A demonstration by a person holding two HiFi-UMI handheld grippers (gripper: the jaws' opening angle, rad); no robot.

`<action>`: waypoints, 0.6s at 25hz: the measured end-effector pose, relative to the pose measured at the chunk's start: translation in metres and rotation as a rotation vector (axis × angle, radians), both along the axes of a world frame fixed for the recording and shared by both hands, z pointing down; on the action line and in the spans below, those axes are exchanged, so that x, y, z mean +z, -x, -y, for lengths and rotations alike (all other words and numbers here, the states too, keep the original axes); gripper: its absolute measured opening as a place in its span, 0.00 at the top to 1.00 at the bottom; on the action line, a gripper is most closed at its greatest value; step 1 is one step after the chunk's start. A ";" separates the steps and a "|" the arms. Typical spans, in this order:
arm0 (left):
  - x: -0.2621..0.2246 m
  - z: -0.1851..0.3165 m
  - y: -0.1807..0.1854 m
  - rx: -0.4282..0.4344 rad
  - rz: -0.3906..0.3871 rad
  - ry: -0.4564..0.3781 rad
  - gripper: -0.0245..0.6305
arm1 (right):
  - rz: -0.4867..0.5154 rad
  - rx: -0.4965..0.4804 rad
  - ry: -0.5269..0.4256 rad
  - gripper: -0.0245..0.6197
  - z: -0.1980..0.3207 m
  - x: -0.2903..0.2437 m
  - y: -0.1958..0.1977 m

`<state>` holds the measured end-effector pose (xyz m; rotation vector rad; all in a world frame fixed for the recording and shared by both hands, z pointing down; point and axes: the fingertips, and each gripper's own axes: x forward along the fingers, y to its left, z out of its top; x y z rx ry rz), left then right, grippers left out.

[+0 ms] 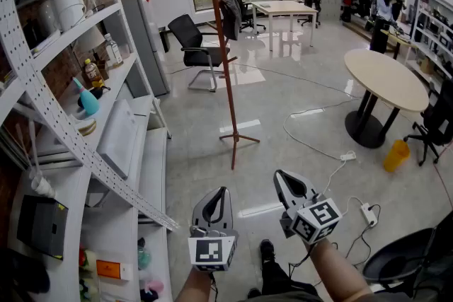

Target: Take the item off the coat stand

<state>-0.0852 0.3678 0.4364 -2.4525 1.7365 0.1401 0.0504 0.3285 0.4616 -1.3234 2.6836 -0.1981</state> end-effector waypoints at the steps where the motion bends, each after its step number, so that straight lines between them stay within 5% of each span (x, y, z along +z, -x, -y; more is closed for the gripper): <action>1: 0.003 0.013 0.000 -0.003 0.001 0.004 0.95 | 0.005 -0.004 0.004 0.96 0.013 0.003 -0.001; 9: 0.012 0.152 -0.020 -0.028 0.086 0.034 0.95 | 0.001 0.013 0.035 0.96 0.151 0.002 -0.024; 15: -0.002 0.228 -0.033 -0.022 -0.021 -0.003 0.95 | -0.008 0.035 0.032 0.96 0.224 -0.009 -0.046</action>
